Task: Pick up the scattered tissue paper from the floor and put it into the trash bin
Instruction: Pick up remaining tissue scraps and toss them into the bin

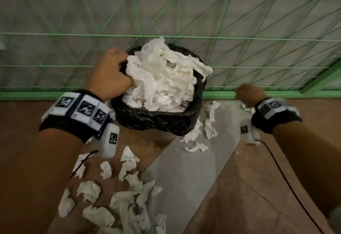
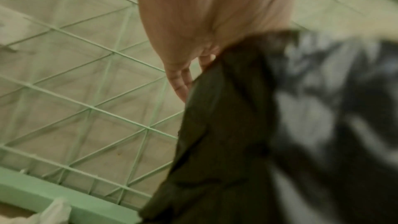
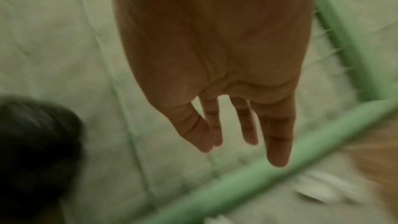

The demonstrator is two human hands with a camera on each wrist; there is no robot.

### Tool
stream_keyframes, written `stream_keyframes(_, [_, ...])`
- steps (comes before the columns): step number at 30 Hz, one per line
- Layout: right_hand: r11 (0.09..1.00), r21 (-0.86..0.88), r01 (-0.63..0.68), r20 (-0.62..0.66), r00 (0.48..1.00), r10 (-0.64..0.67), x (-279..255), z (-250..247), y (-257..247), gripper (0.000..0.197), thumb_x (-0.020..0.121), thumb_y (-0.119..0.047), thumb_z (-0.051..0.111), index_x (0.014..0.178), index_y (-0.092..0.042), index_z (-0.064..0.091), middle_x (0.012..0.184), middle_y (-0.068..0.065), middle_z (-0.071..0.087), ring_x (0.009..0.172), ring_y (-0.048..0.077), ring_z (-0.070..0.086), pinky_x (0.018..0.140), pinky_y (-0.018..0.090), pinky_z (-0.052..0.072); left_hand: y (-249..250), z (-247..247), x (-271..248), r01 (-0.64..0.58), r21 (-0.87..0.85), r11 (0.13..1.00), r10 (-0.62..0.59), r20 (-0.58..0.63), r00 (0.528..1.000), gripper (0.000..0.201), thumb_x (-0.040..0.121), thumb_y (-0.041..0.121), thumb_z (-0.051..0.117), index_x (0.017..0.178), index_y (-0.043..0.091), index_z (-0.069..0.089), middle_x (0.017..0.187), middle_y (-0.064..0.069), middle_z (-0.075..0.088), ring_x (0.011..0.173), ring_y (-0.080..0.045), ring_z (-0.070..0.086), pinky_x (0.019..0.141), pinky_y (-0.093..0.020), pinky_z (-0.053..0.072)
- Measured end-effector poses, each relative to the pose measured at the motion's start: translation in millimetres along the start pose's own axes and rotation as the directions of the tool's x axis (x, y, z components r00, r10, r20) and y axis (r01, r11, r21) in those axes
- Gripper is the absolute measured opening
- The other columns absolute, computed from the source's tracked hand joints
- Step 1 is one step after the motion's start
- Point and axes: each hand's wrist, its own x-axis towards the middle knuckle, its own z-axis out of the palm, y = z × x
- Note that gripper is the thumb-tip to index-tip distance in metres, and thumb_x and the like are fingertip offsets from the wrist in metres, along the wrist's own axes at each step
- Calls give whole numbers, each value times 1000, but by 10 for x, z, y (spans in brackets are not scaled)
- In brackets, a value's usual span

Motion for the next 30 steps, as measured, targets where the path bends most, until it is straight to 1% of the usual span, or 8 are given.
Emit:
stream_keyframes(4, [983,14,-181,-30,983,181,313,490,975,89,70,-55,70,142,-21,33,140,23,48,125,43,47,103,52,42,-108,-162,-285,186,-337,923,-234,-108,966,36,77,4,66,105,27,65,116,4,63,103,-11,60,84,-31,49])
stream_keyframes(7, [983,18,-185,-126,974,186,492,637,1144,88,68,-71,60,141,-34,29,149,26,33,139,43,29,111,57,30,-347,-48,-719,327,-405,854,-437,-216,873,21,87,7,59,102,21,64,108,-2,67,101,-24,64,87,-42,52])
stream_keyframes(12, [999,-46,16,-62,998,-19,623,873,806,78,79,-74,47,142,-30,30,150,24,27,132,47,36,110,56,33,-642,714,-1904,465,232,854,-497,108,861,54,79,65,43,128,43,44,132,-4,50,126,-34,46,101,-51,42])
stream_keyframes(15, [942,-282,183,19,983,-185,522,1148,459,68,80,-78,39,133,-36,37,146,17,35,129,45,36,103,54,35,-701,1170,-2438,395,492,776,-580,310,753,75,75,83,28,143,60,8,161,-2,12,148,-34,13,114,-57,19])
stream_keyframes(19, [856,-371,359,78,931,-357,275,1413,142,46,85,-51,52,127,-34,50,122,15,49,110,40,50,92,42,44,-704,1215,-2584,182,622,762,-573,515,637,38,83,45,39,116,36,57,126,-22,57,103,-40,66,89,-54,40])
stream_keyframes(22, [889,-261,376,35,924,-380,125,1312,52,25,86,-18,57,109,-13,67,107,20,60,97,38,61,79,31,44,-812,1204,-2516,207,539,817,-464,399,791,42,74,18,57,116,26,59,127,-10,41,108,-36,62,83,-50,51])
stream_keyframes(25, [939,-57,338,-128,931,-343,33,850,-68,16,87,-12,57,94,-8,72,96,17,71,93,30,65,74,25,38,-832,1237,-2486,280,409,869,-441,382,812,49,91,21,50,136,28,33,140,-6,31,134,-30,35,107,-43,37])
stream_keyframes(30, [768,372,522,-369,842,-393,-488,-356,-874,7,85,-20,62,86,-18,68,83,7,64,83,21,59,77,33,48,-866,1109,-2401,447,427,786,-595,325,735,60,80,40,55,128,4,49,126,-23,56,114,-42,54,102,-56,42])
